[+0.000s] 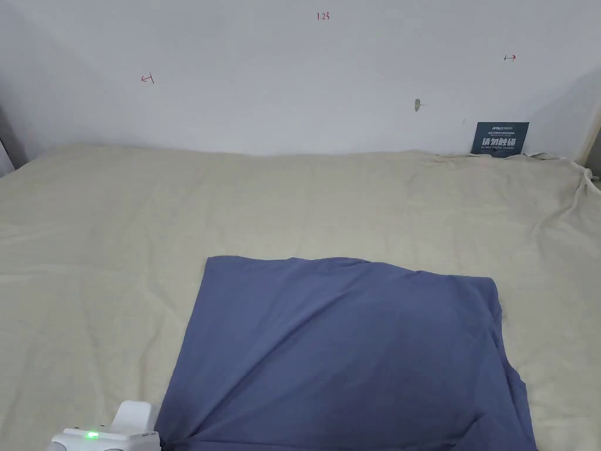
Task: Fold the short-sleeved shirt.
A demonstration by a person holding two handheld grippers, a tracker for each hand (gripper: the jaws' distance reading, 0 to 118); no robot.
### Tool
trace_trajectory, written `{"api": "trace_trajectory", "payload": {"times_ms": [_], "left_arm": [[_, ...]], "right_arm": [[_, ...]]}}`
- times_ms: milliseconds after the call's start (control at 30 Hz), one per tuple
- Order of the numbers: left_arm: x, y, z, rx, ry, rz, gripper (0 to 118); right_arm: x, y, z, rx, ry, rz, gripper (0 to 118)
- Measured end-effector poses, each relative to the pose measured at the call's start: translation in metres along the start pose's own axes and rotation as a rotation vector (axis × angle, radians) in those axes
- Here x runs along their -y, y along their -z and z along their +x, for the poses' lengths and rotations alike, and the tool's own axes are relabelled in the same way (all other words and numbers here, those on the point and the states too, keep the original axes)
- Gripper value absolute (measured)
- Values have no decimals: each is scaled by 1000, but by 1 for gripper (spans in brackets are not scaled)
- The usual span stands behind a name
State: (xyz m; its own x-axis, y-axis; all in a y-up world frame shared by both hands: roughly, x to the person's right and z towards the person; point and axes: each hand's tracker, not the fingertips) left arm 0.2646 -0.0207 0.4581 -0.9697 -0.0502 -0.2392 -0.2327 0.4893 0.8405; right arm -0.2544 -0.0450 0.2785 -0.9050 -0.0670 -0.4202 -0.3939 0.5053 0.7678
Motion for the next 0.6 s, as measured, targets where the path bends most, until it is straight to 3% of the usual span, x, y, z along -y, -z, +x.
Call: {"api": "trace_trajectory", "payload": {"times_ms": [67, 100, 133, 200, 233, 267, 500, 600], "left_arm": [[1, -4, 1, -8, 6, -3, 40], [1, -8, 3, -22, 10, 3, 58], [1, -11, 4, -31, 8, 13, 80], [-2, -22, 6, -29, 4, 47, 105], [-5, -28, 7, -30, -1, 82, 110], [-8, -40, 11, -32, -8, 113, 110], [-39, -93, 22, 0, -58, 313, 110], [-40, -82, 20, -10, -60, 363, 109]], "right_arm": [[-2, -8, -1, -12, 7, 1, 5], [-4, -13, -2, -15, 11, 10, 13], [-6, -18, -3, -19, 12, 23, 36], [-10, -31, -9, -25, -11, 76, 80], [-13, -38, -12, -27, -21, 108, 99], [-17, -46, -14, -33, -29, 147, 102], [-44, -102, -36, -69, -77, 369, 102], [-51, -122, -48, -47, -117, 448, 102]]}}
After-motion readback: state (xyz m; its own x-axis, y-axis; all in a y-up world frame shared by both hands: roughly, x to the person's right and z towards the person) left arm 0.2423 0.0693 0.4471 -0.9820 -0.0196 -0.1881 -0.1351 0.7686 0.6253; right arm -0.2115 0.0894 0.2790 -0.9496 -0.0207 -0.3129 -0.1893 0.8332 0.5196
